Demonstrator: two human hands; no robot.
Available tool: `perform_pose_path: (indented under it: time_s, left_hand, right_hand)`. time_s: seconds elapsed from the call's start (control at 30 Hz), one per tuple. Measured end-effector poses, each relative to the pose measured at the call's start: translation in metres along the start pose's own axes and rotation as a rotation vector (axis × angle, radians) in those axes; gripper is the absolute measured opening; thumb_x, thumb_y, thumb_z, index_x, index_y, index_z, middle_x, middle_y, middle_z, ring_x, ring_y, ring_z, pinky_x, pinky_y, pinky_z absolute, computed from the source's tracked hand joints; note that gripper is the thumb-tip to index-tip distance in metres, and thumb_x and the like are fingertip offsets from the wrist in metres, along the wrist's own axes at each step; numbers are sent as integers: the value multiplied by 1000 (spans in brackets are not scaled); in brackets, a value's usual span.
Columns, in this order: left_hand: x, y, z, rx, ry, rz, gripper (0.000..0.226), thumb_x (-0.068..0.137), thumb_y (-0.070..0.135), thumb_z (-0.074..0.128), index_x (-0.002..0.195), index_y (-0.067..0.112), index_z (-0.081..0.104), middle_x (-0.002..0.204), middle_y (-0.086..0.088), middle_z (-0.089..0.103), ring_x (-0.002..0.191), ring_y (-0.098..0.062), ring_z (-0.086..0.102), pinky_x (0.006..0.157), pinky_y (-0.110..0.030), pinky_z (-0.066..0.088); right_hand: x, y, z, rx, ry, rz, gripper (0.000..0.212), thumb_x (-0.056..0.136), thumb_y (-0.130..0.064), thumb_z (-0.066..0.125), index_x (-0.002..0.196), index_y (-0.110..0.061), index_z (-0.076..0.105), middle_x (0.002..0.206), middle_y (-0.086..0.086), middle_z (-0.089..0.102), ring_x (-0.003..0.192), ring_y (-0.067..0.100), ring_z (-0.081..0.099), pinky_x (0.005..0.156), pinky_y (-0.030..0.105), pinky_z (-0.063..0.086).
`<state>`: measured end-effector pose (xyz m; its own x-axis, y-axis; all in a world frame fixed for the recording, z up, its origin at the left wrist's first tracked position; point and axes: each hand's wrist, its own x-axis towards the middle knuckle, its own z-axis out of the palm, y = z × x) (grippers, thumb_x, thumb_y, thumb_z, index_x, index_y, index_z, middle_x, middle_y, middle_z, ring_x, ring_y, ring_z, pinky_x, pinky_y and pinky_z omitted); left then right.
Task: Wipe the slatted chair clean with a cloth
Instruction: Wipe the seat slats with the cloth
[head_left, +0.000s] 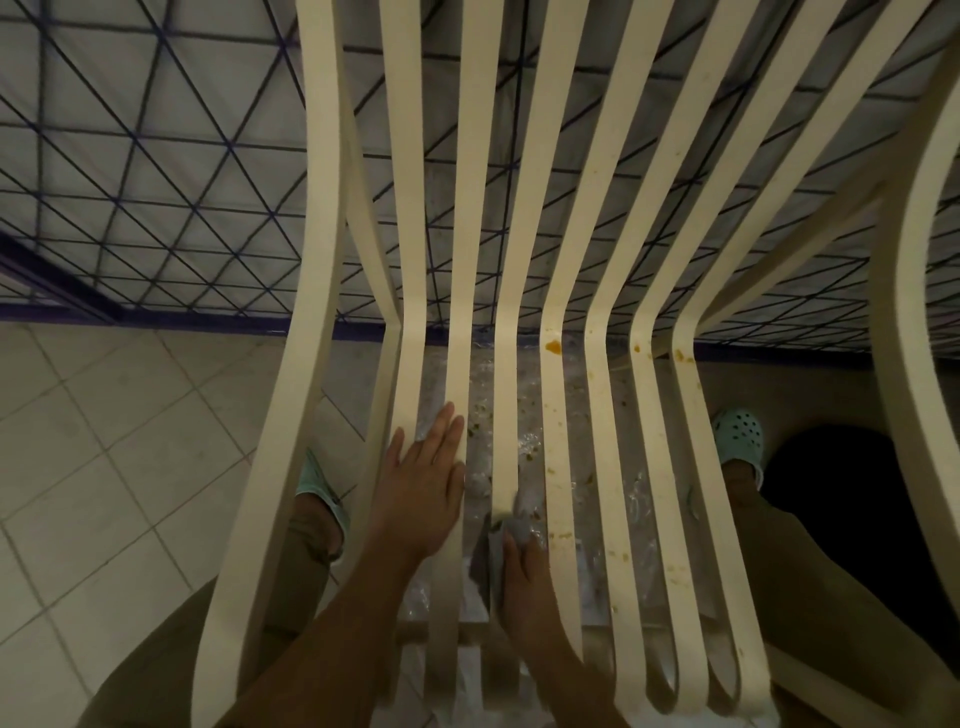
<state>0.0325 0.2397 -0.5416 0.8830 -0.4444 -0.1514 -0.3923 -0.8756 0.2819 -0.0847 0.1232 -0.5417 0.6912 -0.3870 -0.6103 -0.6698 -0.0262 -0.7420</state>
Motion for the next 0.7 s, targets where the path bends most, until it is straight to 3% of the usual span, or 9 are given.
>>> perform_pose_path:
  time_s: [0.07,0.13,0.17,0.23,0.27,0.4,0.57,0.63,0.7]
  left_hand:
    - [0,0,0,-3,-5,-6,56,101,42,11,154,25,3,160,9,-12,142,-5,26,120,-43,7]
    - [0,1,-2,-5,0,-6,56,101,42,11,153,25,4,161,9,-9,141,-6,28,120,-44,9]
    - [0,1,-2,-4,6,-5,55,101,42,12,153,24,5,161,9,-8,140,-6,28,120,-44,9]
    - [0,1,-2,-7,13,-1,55,101,41,12,153,24,7,161,8,-6,140,-6,28,120,-43,9]
    - [-1,0,-2,-8,15,1,55,101,42,12,154,24,8,161,9,-5,141,-6,26,120,-43,9]
    - [0,-1,0,-9,21,-4,55,101,42,12,154,24,9,161,9,-4,142,-5,25,120,-43,9]
    - [0,0,0,-20,12,-9,54,102,41,13,154,25,7,161,10,-7,143,-4,22,120,-42,7]
    - [0,0,-1,-12,11,-4,55,102,41,14,154,25,7,161,9,-6,143,-4,23,120,-42,9]
    - [0,1,-2,-14,5,-6,55,101,41,12,154,24,8,161,9,-6,143,-4,23,120,-42,9]
  right_hand:
    - [-11,9,5,16,-20,66,31,101,-36,40,107,-11,57,84,9,63,73,14,66,69,29,55]
    - [-18,13,9,-4,1,69,59,87,-71,39,111,-20,54,93,11,65,85,27,64,82,40,55]
    - [-18,13,9,-9,0,61,52,88,-70,38,109,-25,50,94,7,63,86,25,63,84,38,54]
    - [-17,11,8,-11,0,49,16,101,-39,39,107,-26,45,90,-1,60,81,17,61,76,26,54]
    - [-14,11,7,-19,4,44,13,102,-32,38,105,-23,48,87,1,60,79,16,61,70,24,54]
    - [-2,-1,8,-32,24,-10,21,102,-29,37,91,-18,52,83,15,61,69,20,58,60,22,50]
    - [31,-29,7,-117,56,-110,26,103,-27,36,85,-14,49,68,1,48,58,10,47,50,14,40]
    - [48,-36,10,-117,85,-135,26,103,-29,36,89,-12,50,72,4,53,64,14,54,56,15,45]
    - [63,-44,13,-103,97,-148,25,103,-32,37,91,-14,51,85,15,60,77,26,61,72,34,53]
